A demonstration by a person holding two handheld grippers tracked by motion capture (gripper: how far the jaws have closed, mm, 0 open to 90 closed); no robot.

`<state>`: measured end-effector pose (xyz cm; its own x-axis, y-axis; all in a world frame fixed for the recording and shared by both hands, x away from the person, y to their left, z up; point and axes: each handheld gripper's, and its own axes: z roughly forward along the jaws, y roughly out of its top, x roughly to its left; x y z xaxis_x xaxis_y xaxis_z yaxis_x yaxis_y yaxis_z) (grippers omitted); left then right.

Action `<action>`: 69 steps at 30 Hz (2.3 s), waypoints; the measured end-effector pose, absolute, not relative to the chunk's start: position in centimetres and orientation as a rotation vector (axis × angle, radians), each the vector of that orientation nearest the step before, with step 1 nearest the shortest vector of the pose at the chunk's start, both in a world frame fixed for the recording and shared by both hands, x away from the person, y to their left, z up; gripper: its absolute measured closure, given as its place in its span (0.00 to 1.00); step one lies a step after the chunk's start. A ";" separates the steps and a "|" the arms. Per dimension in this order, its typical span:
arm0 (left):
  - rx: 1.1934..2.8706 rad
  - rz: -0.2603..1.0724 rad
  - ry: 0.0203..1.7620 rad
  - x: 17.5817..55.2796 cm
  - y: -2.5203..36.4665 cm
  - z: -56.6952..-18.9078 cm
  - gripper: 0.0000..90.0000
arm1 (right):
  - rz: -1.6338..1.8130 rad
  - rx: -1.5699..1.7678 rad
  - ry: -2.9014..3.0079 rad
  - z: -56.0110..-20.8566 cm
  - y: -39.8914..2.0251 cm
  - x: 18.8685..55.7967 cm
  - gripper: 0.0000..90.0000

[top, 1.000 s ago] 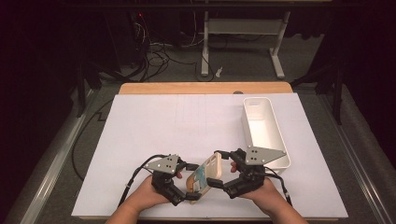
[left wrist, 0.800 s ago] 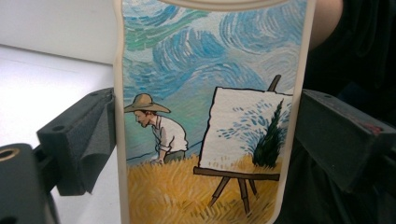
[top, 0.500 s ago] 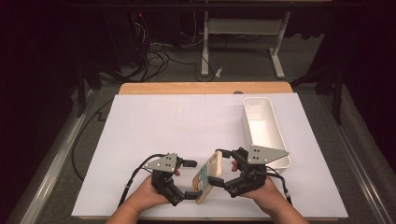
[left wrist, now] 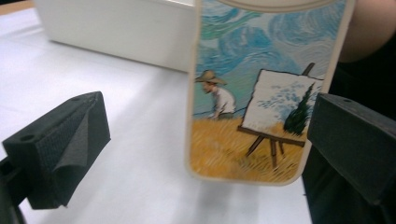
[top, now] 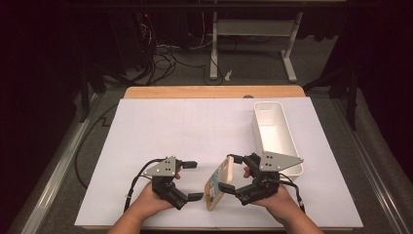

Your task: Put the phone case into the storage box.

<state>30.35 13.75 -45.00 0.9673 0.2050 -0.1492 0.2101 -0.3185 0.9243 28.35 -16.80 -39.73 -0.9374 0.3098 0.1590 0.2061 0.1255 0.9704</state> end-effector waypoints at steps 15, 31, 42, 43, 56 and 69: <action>1.877 0.168 0.463 29.7 18.4 -45.4 0.00 | 1.918 0.547 2.269 -39.6 -17.3 28.3 0.13; 1.829 0.317 0.605 28.9 21.6 -45.7 0.00 | 1.869 0.566 2.243 -39.7 -18.0 28.5 0.13; 1.828 0.393 0.659 28.7 22.1 -46.2 0.00 | 1.816 0.583 2.198 -39.4 -18.6 28.4 0.13; 1.825 0.393 0.664 28.7 22.1 -46.2 0.00 | 1.810 0.588 2.189 -39.4 -18.7 28.5 0.13; 1.803 0.409 0.672 28.6 21.9 -46.0 0.00 | 1.757 0.641 2.087 -38.8 -20.1 28.5 0.13; 1.807 0.442 0.702 28.6 21.9 -46.1 0.00 | 1.689 0.698 1.977 -38.6 -21.1 28.5 0.13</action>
